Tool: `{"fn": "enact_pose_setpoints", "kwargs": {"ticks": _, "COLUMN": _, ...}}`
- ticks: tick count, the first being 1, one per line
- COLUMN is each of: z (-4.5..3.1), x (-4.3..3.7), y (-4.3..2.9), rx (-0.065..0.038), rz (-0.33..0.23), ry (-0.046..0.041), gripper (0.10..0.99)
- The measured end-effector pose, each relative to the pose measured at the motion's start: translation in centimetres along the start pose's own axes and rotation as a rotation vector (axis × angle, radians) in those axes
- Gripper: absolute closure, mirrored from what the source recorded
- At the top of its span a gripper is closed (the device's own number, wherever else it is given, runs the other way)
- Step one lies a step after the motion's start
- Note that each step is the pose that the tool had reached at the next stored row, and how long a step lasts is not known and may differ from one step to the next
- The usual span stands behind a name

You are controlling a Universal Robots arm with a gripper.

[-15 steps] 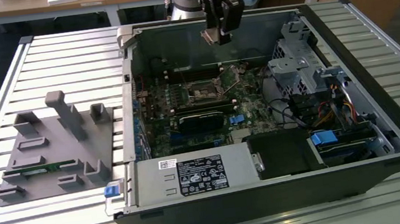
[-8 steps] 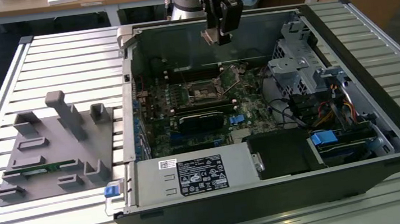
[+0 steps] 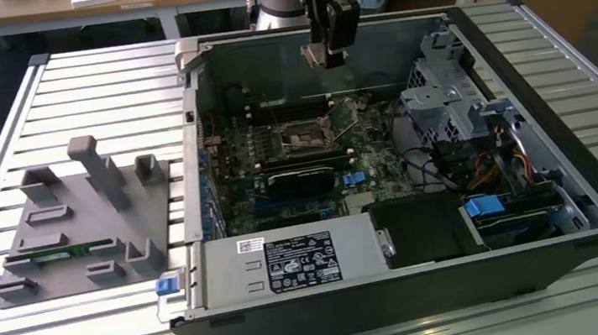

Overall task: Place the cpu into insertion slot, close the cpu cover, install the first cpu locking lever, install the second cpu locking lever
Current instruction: 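Place the cpu into insertion slot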

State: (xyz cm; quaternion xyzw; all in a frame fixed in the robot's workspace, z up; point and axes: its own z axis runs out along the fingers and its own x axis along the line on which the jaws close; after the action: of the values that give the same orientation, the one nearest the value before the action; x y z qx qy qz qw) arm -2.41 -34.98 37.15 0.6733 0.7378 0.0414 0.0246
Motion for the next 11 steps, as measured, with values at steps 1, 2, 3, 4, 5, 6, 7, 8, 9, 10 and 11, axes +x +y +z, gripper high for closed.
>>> {"fn": "enact_pose_setpoints", "kwargs": {"ticks": 1, "z": 0.01, "x": 0.0, "y": -0.01, "rx": 0.0, "rz": 0.007, "ry": -0.0005, "gripper": 0.545}}
{"fn": "enact_pose_setpoints", "kwargs": {"ticks": 2, "z": 0.01, "x": 0.0, "y": -0.02, "rx": 0.0, "rz": 0.013, "ry": -0.0012, "gripper": 0.545}}
{"fn": "enact_pose_setpoints", "kwargs": {"ticks": 3, "z": 0.02, "x": 0.0, "y": -0.03, "rx": 0.0, "rz": 0.02, "ry": -0.0018, "gripper": 0.545}}
{"fn": "enact_pose_setpoints", "kwargs": {"ticks": 4, "z": 0.03, "x": 0.01, "y": -0.05, "rx": -0.001, "rz": 0.027, "ry": -0.0025, "gripper": 0.545}}
{"fn": "enact_pose_setpoints", "kwargs": {"ticks": 5, "z": 0.03, "x": 0.01, "y": -0.06, "rx": -0.001, "rz": 0.034, "ry": -0.0031, "gripper": 0.545}}
{"fn": "enact_pose_setpoints", "kwargs": {"ticks": 6, "z": 0.04, "x": 0.01, "y": -0.08, "rx": -0.001, "rz": 0.039, "ry": -0.0036, "gripper": 0.545}}
{"fn": "enact_pose_setpoints", "kwargs": {"ticks": 7, "z": 0.06, "x": 0.01, "y": -0.1, "rx": -0.001, "rz": 0.044, "ry": -0.004, "gripper": 0.545}}
{"fn": "enact_pose_setpoints", "kwargs": {"ticks": 8, "z": 0.07, "x": 0.02, "y": -0.12, "rx": -0.001, "rz": 0.048, "ry": -0.0044, "gripper": 0.545}}
{"fn": "enact_pose_setpoints", "kwargs": {"ticks": 9, "z": 0.07, "x": 0.02, "y": -0.14, "rx": -0.001, "rz": 0.051, "ry": -0.0048, "gripper": 0.545}}
{"fn": "enact_pose_setpoints", "kwargs": {"ticks": 10, "z": 0.08, "x": 0.02, "y": -0.16, "rx": -0.001, "rz": 0.055, "ry": -0.0052, "gripper": 0.545}}
{"fn": "enact_pose_setpoints", "kwargs": {"ticks": 11, "z": 0.09, "x": 0.02, "y": -0.17, "rx": -0.001, "rz": 0.058, "ry": -0.0055, "gripper": 0.545}}
